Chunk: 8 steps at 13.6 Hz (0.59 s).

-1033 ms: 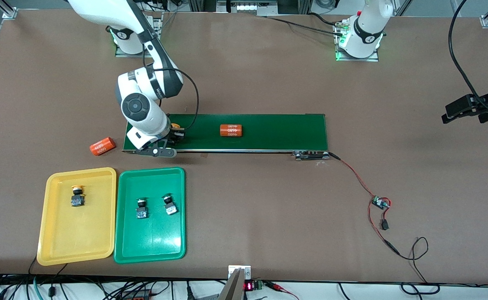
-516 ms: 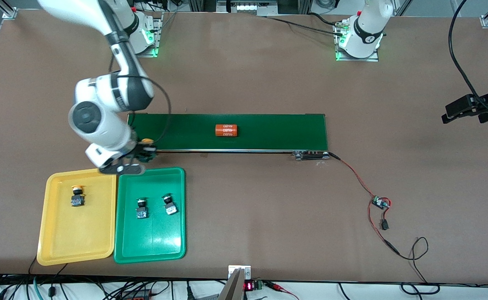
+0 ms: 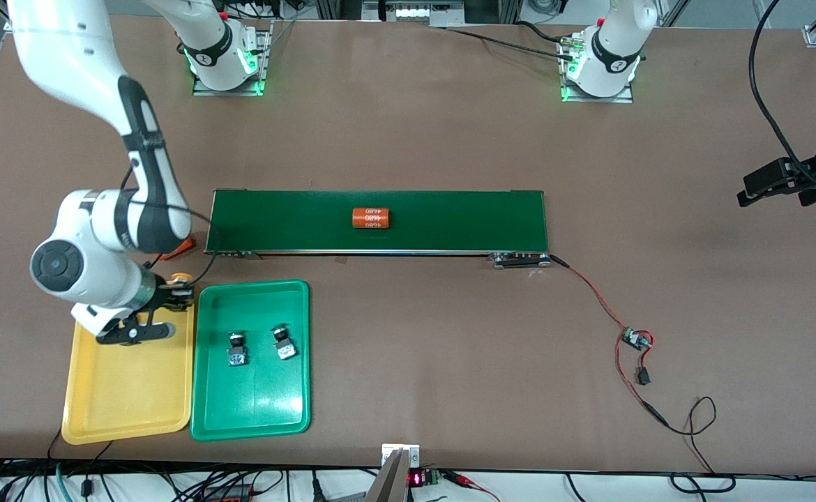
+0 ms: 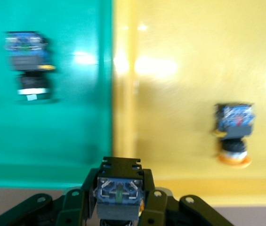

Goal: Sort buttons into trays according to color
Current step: 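Carry the button to the yellow tray with the right gripper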

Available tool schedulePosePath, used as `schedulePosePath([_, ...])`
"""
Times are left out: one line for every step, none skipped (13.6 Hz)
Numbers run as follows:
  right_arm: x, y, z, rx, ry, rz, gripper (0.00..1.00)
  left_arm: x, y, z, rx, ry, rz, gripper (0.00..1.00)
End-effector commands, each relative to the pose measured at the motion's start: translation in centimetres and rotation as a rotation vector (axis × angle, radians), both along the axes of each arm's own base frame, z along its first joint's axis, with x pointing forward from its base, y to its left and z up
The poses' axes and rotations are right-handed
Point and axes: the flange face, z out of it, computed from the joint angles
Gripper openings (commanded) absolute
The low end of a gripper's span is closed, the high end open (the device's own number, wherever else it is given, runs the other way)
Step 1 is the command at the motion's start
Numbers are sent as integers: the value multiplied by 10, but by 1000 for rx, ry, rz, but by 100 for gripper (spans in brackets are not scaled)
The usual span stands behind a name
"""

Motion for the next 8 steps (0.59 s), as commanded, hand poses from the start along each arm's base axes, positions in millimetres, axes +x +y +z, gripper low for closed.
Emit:
schedulePosePath([17, -24, -10, 2, -38, 56, 3, -5, -1, 4, 3, -5, -26, 100])
schedulePosePath([19, -34, -15, 0, -48, 66, 3, -5, -2, 4, 3, -3, -27, 100])
schedulePosePath([19, -35, -23, -3, -52, 76, 3, -5, -3, 4, 3, -3, -29, 100])
schedulePosePath([20, -36, -27, -5, -57, 77, 3, -5, -3, 4, 3, -2, -29, 100])
schedulePosePath([21, -36, -30, -7, -67, 79, 3, -5, -4, 4, 3, -2, -30, 100])
schedulePosePath([22, -39, -33, -9, -75, 77, 3, -5, -5, 4, 3, -2, -32, 100])
schedulePosePath([22, -40, -37, -11, -81, 76, 3, -5, -5, 4, 3, -2, -32, 100])
schedulePosePath([23, -42, -40, -14, -91, 78, 3, -5, -5, 4, 3, 0, -32, 100])
